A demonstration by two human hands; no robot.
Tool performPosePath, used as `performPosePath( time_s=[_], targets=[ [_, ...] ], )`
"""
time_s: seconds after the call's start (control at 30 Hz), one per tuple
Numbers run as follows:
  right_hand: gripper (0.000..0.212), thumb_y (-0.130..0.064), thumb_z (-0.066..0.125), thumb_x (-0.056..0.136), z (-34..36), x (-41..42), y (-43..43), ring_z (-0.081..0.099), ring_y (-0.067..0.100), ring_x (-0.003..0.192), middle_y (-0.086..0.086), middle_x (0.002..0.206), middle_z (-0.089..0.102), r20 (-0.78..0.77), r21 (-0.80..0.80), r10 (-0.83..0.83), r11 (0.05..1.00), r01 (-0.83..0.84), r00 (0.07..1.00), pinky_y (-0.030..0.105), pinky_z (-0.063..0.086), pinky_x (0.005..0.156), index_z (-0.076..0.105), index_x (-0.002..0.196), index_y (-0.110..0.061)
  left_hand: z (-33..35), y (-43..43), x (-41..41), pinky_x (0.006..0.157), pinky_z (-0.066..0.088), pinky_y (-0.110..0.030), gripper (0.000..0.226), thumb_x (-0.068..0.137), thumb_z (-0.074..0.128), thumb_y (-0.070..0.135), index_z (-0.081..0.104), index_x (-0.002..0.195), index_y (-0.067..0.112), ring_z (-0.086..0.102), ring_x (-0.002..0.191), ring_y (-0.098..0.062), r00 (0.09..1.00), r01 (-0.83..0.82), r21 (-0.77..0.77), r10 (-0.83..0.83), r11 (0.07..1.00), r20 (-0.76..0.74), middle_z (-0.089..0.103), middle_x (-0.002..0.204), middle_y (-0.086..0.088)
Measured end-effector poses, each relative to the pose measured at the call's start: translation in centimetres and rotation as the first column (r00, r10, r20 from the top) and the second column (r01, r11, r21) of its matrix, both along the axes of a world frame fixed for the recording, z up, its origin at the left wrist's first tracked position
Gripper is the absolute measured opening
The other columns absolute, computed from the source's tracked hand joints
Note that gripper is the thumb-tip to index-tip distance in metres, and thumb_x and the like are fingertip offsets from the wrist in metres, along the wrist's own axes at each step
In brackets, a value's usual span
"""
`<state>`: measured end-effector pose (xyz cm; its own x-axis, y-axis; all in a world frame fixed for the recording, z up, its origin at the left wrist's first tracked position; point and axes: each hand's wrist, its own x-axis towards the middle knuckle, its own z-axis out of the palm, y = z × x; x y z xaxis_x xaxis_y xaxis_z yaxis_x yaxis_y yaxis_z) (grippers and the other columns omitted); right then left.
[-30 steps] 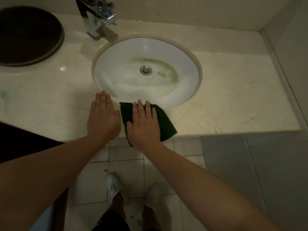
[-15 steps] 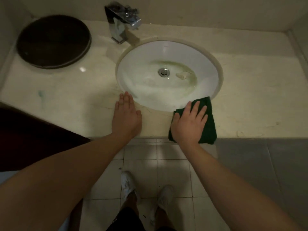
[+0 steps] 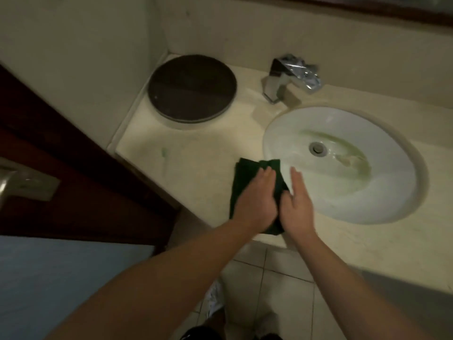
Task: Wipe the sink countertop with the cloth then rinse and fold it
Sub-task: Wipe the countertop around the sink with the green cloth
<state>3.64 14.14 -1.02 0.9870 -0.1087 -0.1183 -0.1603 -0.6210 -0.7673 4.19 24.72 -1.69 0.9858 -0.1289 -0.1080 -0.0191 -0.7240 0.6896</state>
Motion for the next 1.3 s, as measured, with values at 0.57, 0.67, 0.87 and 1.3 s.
performPosePath(
  time_s=[0.57,0.67,0.87,1.3],
  targets=[
    [0.060,-0.022,0.036,0.099,-2.0,5.8,9.0,0.001,0.018,0.150,0.006,0.162,0.012,0.038,-0.278,0.319,0.913,-0.297,0.947,0.029,-0.001,0.120,0.012,0.153,-0.009,-1.7,12.2,6.6,0.120,0.004,-0.041,0.060,0.099,0.026,0.048,0.010,0.153,0.029,0.000,0.149,-0.022,0.964,0.232,0.591,-0.263,0.773,-0.035,0.004,0.163,-0.002],
    [0.060,-0.029,0.029,0.099,-2.8,5.8,10.3,0.000,0.019,0.150,0.007,0.162,0.011,0.021,-0.315,0.358,0.888,-0.334,0.933,0.030,-0.003,0.119,0.010,0.153,-0.010,-1.6,14.4,8.1,0.120,0.003,-0.041,0.064,0.097,0.025,0.054,0.006,0.153,0.029,-0.003,0.149,-0.021,0.975,0.203,0.617,-0.219,0.761,-0.051,0.000,0.163,-0.002],
    [0.062,-0.029,0.023,0.094,-4.0,5.8,10.9,0.013,0.024,0.149,0.011,0.159,0.023,0.018,-0.457,0.392,0.821,-0.342,0.920,0.038,0.007,0.120,0.021,0.151,-0.005,-1.5,19.9,9.9,0.121,0.007,-0.043,0.067,0.096,0.022,0.058,0.004,0.153,0.029,-0.002,0.149,-0.018,0.991,0.129,0.610,-0.118,0.782,-0.057,0.001,0.163,0.000],
    [0.067,-0.039,0.010,0.094,-4.0,5.7,11.3,0.008,0.022,0.150,0.009,0.161,0.015,-0.035,-0.529,0.407,0.768,-0.363,0.913,0.036,0.004,0.121,0.013,0.152,-0.007,-2.1,22.7,9.3,0.121,0.002,-0.043,0.072,0.097,0.022,0.053,0.002,0.153,0.013,-0.005,0.149,-0.024,0.937,-0.277,0.566,0.348,0.777,-0.019,-0.002,0.162,-0.009]
  ],
)
